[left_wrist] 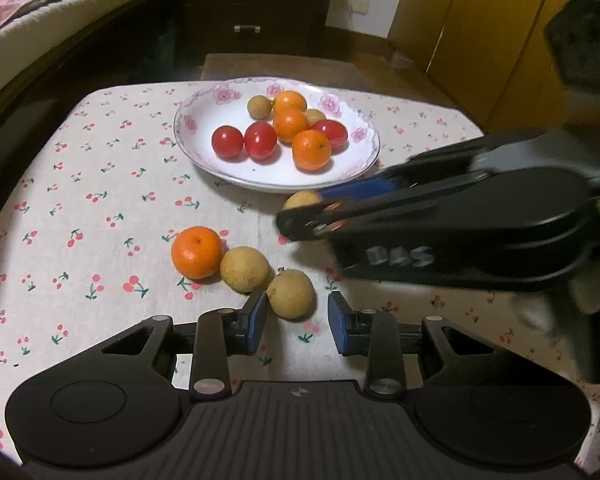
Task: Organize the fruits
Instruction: 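Grasp a brown fruit with the left tool while the right tool grasps another, then carry both brown fruits over the white bowl and open both tools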
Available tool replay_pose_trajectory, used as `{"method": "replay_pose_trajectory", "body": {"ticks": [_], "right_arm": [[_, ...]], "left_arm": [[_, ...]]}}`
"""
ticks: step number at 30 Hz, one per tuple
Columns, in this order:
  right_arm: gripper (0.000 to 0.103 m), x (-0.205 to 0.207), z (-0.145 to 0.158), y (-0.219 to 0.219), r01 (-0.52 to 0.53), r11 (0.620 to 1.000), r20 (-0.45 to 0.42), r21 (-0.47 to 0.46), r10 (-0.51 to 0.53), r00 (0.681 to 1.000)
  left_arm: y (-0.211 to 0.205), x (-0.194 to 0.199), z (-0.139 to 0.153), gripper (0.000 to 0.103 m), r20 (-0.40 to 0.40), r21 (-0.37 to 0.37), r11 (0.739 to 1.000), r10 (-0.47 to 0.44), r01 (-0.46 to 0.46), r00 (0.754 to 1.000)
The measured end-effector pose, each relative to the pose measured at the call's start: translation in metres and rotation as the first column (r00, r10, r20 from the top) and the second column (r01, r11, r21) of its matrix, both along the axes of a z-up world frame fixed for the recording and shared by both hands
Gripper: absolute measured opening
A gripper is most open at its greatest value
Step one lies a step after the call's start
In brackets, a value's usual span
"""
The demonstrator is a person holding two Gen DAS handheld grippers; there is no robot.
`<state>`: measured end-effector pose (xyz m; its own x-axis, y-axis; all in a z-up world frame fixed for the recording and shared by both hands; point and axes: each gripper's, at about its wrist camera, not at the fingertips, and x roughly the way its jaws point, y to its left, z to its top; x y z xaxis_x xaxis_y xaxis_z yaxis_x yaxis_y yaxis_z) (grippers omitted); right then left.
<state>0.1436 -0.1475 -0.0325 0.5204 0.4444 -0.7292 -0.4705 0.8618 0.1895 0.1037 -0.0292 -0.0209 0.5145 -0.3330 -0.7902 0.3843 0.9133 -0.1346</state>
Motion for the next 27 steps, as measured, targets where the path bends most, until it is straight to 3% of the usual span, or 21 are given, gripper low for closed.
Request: {"method": "replay_pose_trajectory", "body": {"ticks": [4,8,14,15,17,19,22,27], "right_arm": [[0.055,-0.007,0.010,-0.011,0.028,1.000,0.004,-0.008,-0.028,1.000],[0.055,-0.014,0.019,-0.022,0.054,0.998,0.008,-0.014,-0.054,0.999],[0.055,-0.025,0.024,-0.032,0.066,0.998,0.008,-0.024,-0.066,0.998],[0.055,-0.027,0.025,-0.033,0.068,0.997,0.009,-0.024,-0.067,0.998],[0.055,-0.033,0.028,-0.036,0.070,0.997,0.014,-0.019,-0.070,0.997],[0.055,-0.039,0.032,-0.038,0.074,0.997,0.022,-0.016,-0.074,0.997],[0.055,-0.050,0.041,-0.043,0.081,0.997,0.041,-0.011,-0.080,0.996],[0.055,-0.086,0.063,-0.058,0.109,0.994,0.081,0.015,-0.109,0.991]], "left_arm": [[-0.002,0.002,-0.005,0.043,-0.019,-0.003,1.000,-0.001,0.001,1.000],[-0.005,0.007,-0.006,0.057,-0.021,-0.024,1.000,0.010,-0.011,1.000],[-0.011,0.011,-0.008,0.060,-0.005,-0.026,0.999,0.026,-0.026,1.000],[-0.012,0.010,-0.008,0.058,0.002,-0.024,0.999,0.031,-0.030,1.000],[-0.013,0.007,-0.008,0.042,0.026,0.010,0.999,0.035,-0.036,0.999],[-0.011,0.005,-0.007,0.033,0.024,0.011,0.999,0.053,-0.053,0.998],[-0.004,-0.002,0.000,0.033,0.027,-0.019,0.995,0.098,-0.097,0.995],[-0.004,-0.032,0.025,0.033,0.072,0.008,0.995,0.100,-0.101,0.992]]}}
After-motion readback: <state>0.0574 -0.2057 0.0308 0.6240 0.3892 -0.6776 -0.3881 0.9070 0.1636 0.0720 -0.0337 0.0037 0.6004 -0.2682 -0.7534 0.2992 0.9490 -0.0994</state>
